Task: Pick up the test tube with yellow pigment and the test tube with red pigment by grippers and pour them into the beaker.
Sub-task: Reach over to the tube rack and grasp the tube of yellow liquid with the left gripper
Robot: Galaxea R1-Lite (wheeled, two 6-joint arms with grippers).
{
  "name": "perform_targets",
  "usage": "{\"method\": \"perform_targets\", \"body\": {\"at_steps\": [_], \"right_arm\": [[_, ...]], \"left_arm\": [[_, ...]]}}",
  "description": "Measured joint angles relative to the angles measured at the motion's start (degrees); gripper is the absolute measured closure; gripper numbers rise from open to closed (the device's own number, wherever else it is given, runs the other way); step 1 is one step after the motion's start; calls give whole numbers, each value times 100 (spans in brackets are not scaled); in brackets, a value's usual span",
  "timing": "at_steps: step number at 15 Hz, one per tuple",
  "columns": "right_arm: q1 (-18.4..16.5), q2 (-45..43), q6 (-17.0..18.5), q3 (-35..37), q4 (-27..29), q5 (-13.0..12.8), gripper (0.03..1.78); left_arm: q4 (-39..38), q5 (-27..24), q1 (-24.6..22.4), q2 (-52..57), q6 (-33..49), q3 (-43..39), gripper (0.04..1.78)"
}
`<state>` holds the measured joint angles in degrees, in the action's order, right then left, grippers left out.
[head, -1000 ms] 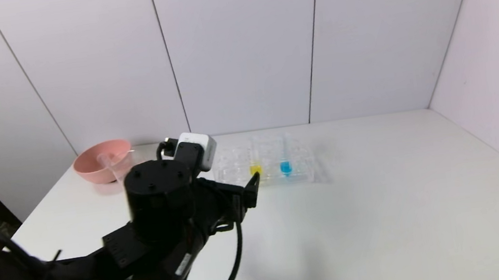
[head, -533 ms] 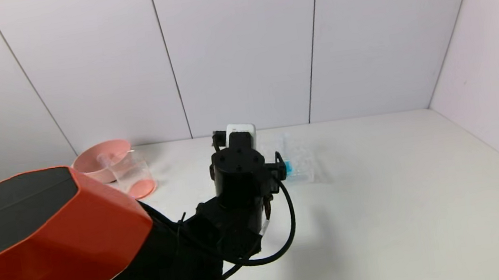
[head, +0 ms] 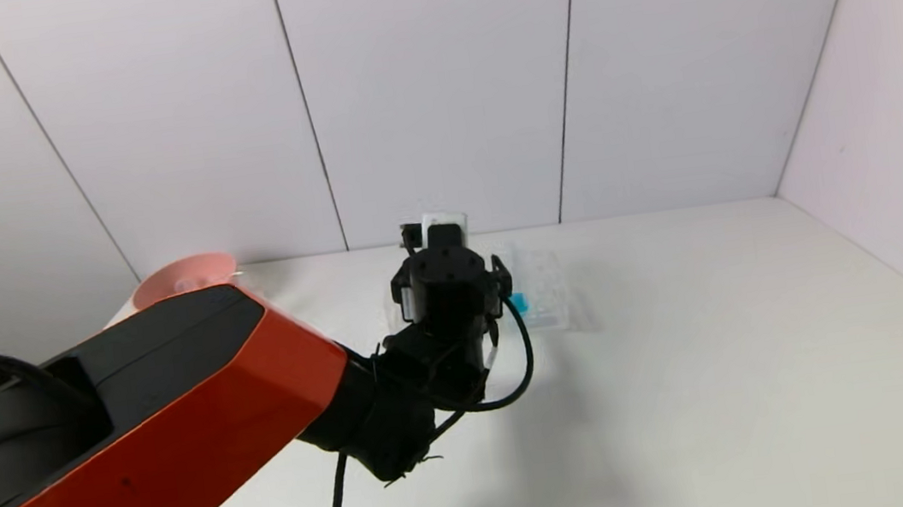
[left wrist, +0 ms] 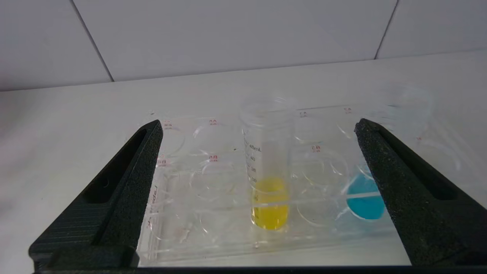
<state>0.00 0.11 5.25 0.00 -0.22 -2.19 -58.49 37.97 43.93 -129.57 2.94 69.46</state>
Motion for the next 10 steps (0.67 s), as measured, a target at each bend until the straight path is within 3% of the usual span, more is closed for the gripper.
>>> {"method": "perform_targets", "body": {"at_steps": [10], "right_arm": [[0, 0, 0, 0, -2, 0, 10]], "left_arm": [[-44, -16, -119, -397, -7, 357, 6]]}}
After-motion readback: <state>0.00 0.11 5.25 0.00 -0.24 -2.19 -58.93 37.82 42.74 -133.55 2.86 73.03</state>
